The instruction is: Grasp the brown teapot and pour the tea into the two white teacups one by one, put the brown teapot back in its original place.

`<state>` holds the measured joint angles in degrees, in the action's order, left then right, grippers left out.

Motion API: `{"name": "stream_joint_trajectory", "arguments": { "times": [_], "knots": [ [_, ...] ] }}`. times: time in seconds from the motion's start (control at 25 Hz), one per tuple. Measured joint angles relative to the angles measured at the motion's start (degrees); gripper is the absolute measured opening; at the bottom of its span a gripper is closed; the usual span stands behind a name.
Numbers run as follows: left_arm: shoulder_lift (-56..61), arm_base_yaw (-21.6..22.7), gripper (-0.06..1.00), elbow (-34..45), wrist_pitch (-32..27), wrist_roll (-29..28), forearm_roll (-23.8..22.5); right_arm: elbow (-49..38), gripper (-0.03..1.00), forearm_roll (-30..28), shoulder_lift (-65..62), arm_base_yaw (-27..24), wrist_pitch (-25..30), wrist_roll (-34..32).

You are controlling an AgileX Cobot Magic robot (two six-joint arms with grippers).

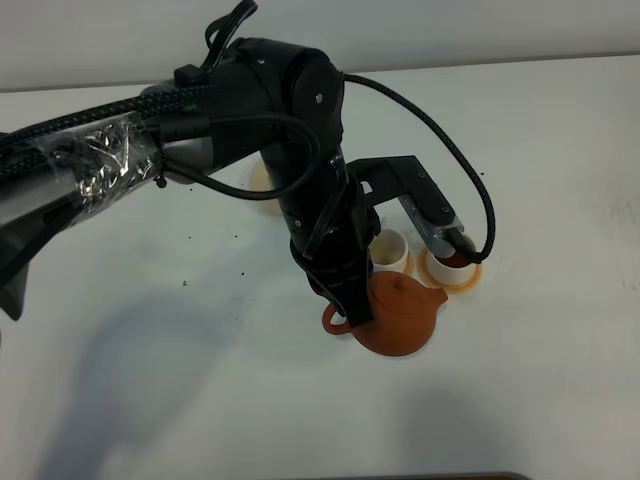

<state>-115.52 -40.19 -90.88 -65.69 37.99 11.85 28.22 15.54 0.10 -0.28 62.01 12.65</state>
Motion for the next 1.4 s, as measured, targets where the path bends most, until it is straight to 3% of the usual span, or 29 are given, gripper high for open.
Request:
{"name": "stream_joint_trajectory", "arguments": {
  "times": [0.48,0.8,0.96,1.16,1.4],
  "knots": [
    [4.7,0.0,0.12,12.0,17.0,-0.1,-0.1,0.0,0.24,1.3,0.0,0.0,0.0,0.0],
    [8.5,0.4,0.12,12.8,18.6,-0.1,-1.5,0.0,0.24,1.5,0.0,0.0,0.0,0.0],
    [10.5,2.9,0.12,12.8,18.6,0.5,-3.6,0.0,0.24,1.5,0.0,0.0,0.0,0.0],
    [10.5,8.2,0.12,12.8,18.9,7.1,-4.4,0.0,0.24,1.5,0.0,0.0,0.0,0.0],
    [10.5,13.9,0.12,12.8,22.6,24.5,-4.4,0.0,0.24,1.5,0.0,0.0,0.0,0.0]
  ]
}}
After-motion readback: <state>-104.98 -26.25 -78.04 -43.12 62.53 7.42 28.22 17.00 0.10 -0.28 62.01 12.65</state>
